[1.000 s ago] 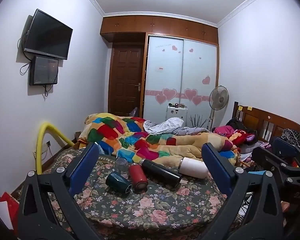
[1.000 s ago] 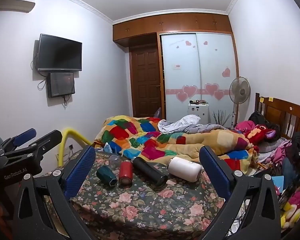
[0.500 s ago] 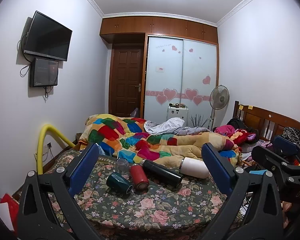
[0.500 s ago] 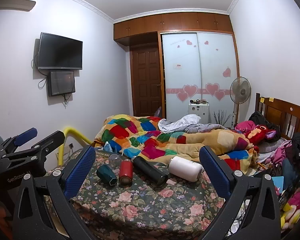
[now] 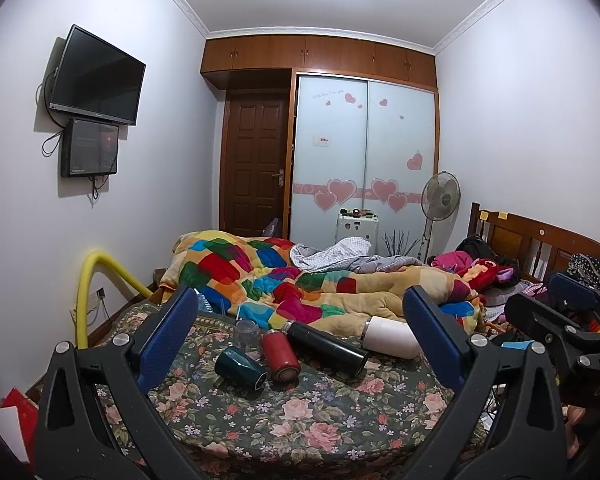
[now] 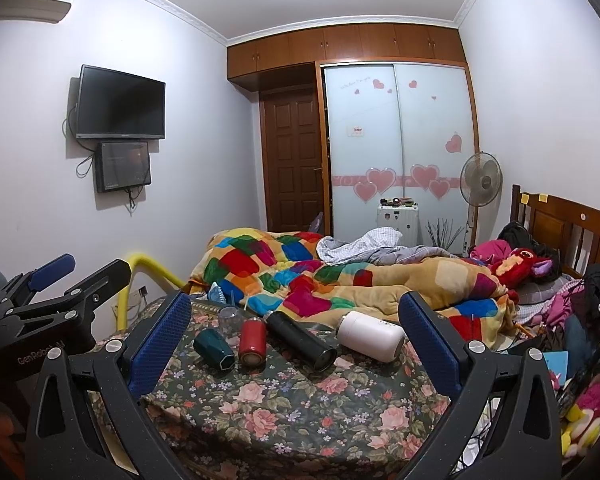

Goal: Flip cup upright

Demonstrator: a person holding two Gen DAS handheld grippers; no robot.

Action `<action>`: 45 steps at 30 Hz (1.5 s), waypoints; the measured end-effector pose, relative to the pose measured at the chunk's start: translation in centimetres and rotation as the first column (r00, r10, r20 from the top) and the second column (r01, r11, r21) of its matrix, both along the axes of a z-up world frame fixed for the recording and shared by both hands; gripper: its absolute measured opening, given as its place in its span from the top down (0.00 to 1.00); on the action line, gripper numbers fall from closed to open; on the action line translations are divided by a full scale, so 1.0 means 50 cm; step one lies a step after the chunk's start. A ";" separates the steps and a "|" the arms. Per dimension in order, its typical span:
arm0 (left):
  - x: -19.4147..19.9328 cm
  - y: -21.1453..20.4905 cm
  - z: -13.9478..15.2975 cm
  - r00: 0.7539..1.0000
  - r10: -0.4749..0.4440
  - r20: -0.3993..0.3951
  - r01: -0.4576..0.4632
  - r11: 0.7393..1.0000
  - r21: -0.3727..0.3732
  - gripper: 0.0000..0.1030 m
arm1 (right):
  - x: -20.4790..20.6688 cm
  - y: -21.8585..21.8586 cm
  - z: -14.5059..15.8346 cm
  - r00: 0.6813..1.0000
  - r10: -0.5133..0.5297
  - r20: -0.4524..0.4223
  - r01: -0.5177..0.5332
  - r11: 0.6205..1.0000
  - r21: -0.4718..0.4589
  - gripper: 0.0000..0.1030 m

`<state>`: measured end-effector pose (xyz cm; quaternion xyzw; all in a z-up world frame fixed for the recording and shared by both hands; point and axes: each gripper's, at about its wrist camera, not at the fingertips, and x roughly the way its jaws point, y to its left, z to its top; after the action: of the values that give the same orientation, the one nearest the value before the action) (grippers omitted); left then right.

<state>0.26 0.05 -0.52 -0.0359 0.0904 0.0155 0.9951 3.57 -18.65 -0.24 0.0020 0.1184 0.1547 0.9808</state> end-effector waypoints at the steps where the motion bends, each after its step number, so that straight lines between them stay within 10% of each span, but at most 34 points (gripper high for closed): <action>1: 0.001 0.001 0.000 1.000 0.001 0.001 -0.001 1.000 0.001 0.00 | 0.000 0.000 0.000 1.000 0.000 0.000 0.000 1.000 -0.001 0.00; 45: 0.016 0.000 0.006 1.000 0.022 0.005 -0.022 1.000 -0.005 0.00 | 0.025 -0.006 -0.027 1.000 -0.003 -0.031 0.003 1.000 -0.009 0.00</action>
<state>1.07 0.06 -0.22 -0.0392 0.0874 0.0259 0.9951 4.84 -18.96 -1.57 0.0000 0.1342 0.1526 0.9791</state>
